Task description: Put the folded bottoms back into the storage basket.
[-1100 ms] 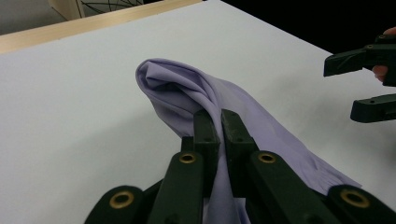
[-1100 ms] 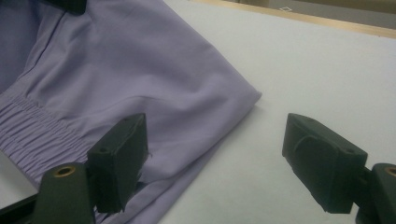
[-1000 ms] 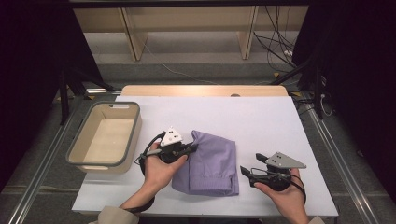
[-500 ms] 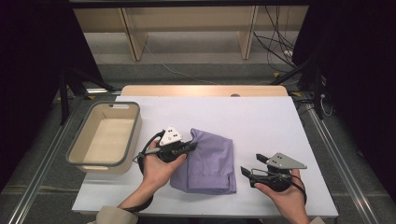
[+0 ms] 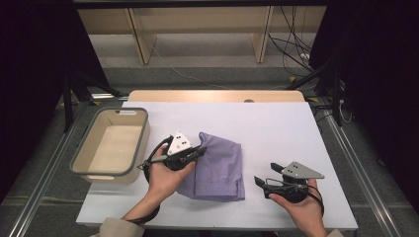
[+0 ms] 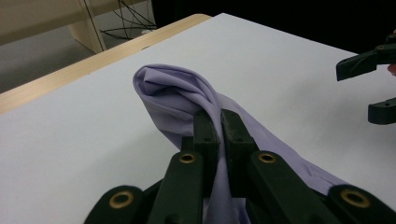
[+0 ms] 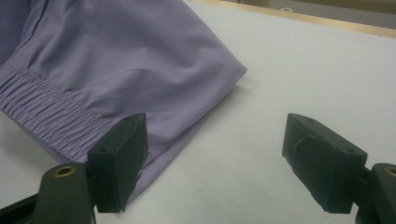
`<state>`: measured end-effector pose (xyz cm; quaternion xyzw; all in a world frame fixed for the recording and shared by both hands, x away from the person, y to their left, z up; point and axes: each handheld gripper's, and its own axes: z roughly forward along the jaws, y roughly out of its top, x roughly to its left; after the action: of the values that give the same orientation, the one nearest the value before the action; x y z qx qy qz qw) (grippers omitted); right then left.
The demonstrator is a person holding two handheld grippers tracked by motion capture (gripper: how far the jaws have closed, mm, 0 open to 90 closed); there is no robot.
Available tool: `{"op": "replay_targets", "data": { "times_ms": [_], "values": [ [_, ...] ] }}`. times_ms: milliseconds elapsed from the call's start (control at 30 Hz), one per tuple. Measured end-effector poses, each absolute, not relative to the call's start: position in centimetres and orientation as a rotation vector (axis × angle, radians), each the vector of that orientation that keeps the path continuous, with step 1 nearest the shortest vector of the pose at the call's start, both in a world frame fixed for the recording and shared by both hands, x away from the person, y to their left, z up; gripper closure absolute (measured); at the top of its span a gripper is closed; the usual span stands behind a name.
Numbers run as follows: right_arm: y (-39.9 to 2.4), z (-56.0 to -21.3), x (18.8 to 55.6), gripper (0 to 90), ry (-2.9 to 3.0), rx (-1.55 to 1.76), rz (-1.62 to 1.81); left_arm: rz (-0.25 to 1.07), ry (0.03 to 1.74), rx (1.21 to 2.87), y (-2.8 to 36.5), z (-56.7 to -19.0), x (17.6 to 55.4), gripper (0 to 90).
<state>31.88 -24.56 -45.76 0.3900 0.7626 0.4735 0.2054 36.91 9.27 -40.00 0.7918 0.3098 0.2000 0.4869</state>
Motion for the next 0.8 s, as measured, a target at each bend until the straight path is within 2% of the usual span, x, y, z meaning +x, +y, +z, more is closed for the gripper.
{"op": "replay_targets", "data": {
  "times_ms": [800],
  "values": [
    [-24.5,-45.8,31.9,23.7,2.127,1.086,1.32,0.533,0.747,1.906,10.2,-38.7,36.9,85.5]
  ]
}}
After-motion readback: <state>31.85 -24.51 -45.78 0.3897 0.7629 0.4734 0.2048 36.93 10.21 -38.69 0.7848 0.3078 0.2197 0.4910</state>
